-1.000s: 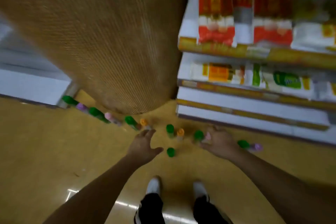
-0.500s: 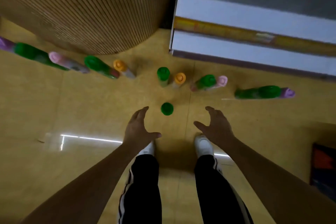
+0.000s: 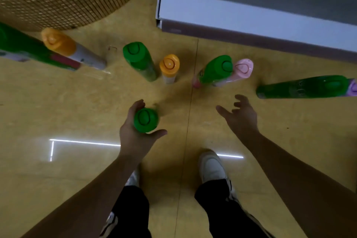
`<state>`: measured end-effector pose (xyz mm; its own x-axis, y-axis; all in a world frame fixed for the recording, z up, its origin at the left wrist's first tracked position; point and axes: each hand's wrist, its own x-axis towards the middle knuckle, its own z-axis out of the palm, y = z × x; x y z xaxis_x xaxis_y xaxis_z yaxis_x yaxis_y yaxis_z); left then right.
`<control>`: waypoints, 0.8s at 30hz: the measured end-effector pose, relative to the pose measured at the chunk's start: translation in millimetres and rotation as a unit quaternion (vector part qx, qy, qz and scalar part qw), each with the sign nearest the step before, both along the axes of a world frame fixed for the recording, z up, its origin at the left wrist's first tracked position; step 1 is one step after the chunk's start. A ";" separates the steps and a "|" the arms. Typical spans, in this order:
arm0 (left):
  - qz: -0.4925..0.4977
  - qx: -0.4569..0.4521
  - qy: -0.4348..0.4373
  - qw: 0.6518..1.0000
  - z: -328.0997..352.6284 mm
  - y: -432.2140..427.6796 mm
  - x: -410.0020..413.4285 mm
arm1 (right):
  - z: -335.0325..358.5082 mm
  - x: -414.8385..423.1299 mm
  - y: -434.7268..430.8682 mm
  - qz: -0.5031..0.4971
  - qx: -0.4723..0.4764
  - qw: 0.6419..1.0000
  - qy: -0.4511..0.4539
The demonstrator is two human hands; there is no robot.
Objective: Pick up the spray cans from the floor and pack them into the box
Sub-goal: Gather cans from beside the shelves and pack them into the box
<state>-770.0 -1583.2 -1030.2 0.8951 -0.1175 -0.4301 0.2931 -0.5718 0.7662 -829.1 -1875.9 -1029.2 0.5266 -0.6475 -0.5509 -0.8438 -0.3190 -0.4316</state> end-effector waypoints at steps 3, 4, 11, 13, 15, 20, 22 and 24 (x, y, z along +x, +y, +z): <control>0.029 0.018 -0.046 0.998 -16.2 -11.3 7.7 | -14.5 23.4 -23.6 -0.043 0.015 0.995 -0.091; 0.031 0.023 -0.057 0.998 -18.4 -14.5 11.8 | -17.4 31.6 -29.9 -0.047 0.023 0.990 -0.128; 0.000 0.028 -0.080 0.996 -1.4 -27.4 24.5 | -12.0 57.6 -42.0 -0.040 0.026 0.972 -0.231; -0.003 0.027 -0.083 0.996 10.7 -29.5 23.4 | -3.6 51.5 -39.8 -0.045 0.010 0.973 -0.224; -0.007 0.029 -0.082 0.996 27.3 -32.3 21.0 | 10.9 41.9 -38.4 -0.054 -0.003 0.976 -0.209; -0.042 0.040 -0.091 0.994 94.2 -48.6 9.7 | 75.4 13.0 -35.7 -0.077 0.000 0.974 -0.213; -0.062 0.034 -0.086 0.994 128.4 -61.3 5.9 | 110.1 3.9 -35.7 -0.100 0.008 0.970 -0.220; -0.090 0.023 -0.087 0.992 165.8 -78.3 4.7 | 148.9 -5.5 -38.8 -0.114 0.015 0.966 -0.230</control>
